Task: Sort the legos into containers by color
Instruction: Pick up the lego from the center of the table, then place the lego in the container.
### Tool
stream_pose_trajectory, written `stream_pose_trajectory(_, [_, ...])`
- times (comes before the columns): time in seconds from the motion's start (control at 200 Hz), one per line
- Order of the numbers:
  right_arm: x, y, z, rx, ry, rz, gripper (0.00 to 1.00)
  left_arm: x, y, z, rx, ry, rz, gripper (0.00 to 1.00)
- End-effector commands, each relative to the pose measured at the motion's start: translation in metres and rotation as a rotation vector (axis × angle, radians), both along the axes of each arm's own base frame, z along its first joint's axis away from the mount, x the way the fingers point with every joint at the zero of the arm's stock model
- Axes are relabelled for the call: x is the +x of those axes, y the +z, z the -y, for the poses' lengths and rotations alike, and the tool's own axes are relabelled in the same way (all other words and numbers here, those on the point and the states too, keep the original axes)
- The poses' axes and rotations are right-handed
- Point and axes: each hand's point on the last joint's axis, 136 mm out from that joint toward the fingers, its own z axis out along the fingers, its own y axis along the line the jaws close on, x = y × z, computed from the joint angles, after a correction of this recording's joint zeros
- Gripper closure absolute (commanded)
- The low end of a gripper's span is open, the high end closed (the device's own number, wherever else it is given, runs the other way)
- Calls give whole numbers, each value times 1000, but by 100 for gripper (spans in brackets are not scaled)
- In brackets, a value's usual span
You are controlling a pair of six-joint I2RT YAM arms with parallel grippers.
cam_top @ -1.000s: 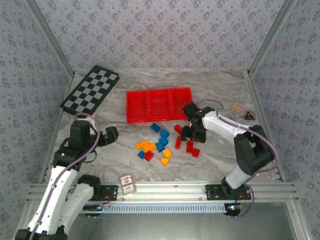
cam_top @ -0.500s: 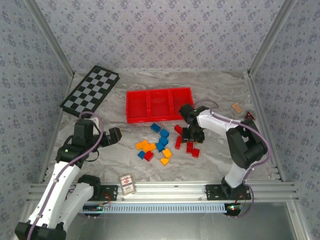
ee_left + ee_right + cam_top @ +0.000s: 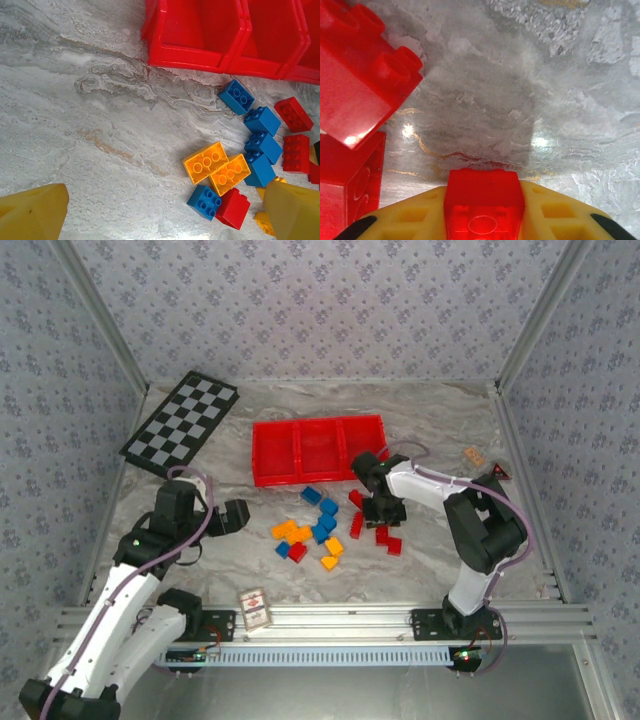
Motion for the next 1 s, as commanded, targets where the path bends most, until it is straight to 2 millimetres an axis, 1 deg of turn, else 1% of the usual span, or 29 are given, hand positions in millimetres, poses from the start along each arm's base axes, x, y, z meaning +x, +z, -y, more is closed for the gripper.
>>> stream_pose_trajectory(0.0, [7,12,1,-37,-5,39,69,0,5,-4,16,22,21,0])
stream_pose_trajectory(0.045, [9,20,-1,-26,1,58,75,-1,6,-4,17,22,26,0])
stream_pose_trajectory(0.155, [25,49,-8,13,11,161,76,-1,11,-7,22,28,48,0])
stream_pose_trajectory(0.165, [32,58,-13,31,11,188,76,-1,11,-7,23,31,52,0])
stream_pose_trajectory(0.19, [39,70,-18,57,9,223,76,-1,12,-8,25,35,56,0])
stream_pose_trajectory(0.27, [62,101,-32,116,34,320,76,-4,15,-12,30,50,65,0])
stream_pose_trajectory(0.39, [111,144,-45,148,80,464,76,-9,21,-14,17,56,80,0])
stream_pose_trajectory(0.5, [158,171,-52,140,114,582,78,-15,28,-18,12,68,92,0])
stream_pose_trajectory(0.55, [177,178,-56,151,121,632,78,-17,30,-21,18,78,96,0])
stream_pose_trajectory(0.62, [200,181,-59,165,127,682,78,-21,34,-25,25,94,109,0])
stream_pose_trajectory(0.675, [213,177,-61,169,137,696,78,-22,36,-27,22,103,123,0])
stream_pose_trajectory(0.735, [227,167,-60,160,142,688,78,-23,38,-28,14,108,140,0])
stream_pose_trajectory(0.82, [241,147,-53,127,147,660,78,-24,40,-28,7,107,153,0])
stream_pose_trajectory(0.845, [249,146,-52,120,140,684,78,-24,40,-28,6,106,154,0])
stream_pose_trajectory(0.885, [255,139,-48,98,135,686,78,-24,40,-27,6,104,157,0])
stream_pose_trajectory(0.999, [259,117,-49,87,134,654,78,-22,38,-25,16,99,163,0])
